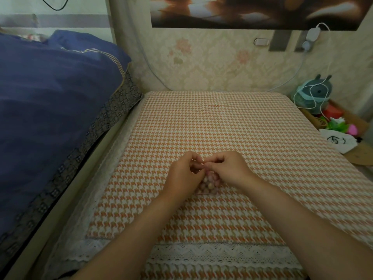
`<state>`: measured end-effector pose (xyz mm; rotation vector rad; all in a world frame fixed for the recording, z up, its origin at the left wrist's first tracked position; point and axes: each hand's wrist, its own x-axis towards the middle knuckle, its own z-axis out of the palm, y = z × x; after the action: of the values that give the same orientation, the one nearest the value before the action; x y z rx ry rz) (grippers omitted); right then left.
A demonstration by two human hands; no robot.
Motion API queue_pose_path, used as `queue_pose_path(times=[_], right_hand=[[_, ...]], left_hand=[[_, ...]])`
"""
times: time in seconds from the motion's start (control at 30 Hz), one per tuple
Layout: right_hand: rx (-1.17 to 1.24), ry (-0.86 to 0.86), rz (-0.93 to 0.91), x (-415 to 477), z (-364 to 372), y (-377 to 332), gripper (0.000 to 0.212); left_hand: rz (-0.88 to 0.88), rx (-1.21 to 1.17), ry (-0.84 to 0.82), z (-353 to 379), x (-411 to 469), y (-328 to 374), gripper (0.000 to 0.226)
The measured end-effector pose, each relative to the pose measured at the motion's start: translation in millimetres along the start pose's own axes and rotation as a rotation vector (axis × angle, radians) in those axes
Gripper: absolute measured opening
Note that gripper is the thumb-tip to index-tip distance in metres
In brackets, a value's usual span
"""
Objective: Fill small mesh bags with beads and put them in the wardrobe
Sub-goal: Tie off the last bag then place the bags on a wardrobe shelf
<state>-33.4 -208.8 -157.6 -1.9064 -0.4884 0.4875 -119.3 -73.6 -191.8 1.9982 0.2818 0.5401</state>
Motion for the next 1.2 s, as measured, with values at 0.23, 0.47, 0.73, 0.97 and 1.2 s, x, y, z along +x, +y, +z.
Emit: queue_pose_path(times=[0.23, 0.47, 0.73, 0.97, 1.2], right_hand=[[-0.004, 0.138, 0.061, -6.1, 3.6, -4.2, 0.006], [-0.63, -0.019, -0.315, -6.3, -7.5, -10.0, 0.013], [-1.101, -0.121, -0.263, -7.5, 3.7, -32.8, 0.018], [-0.996, -0.046, -0.229, -14.1, 7.1, -28.9, 0.014], [-0.422, -0.189, -0.057, -8.7, -15.0, -17.1, 0.016]], left_hand=[[0.023, 0.081, -0.005, 0.3, -0.4, 1.9, 0.032], [0.014, 0.127, -0.056, -2.4, 4.6, 5.1, 0.03], [-0.063, 0.195, -0.057, -2.7, 9.4, 8.0, 0.027], [-0.126, 0.208, 0.024, -0.5, 1.6, 13.8, 0.019], [-0.061, 0.099, -0.106, 3.5, -12.3, 10.9, 0.025]])
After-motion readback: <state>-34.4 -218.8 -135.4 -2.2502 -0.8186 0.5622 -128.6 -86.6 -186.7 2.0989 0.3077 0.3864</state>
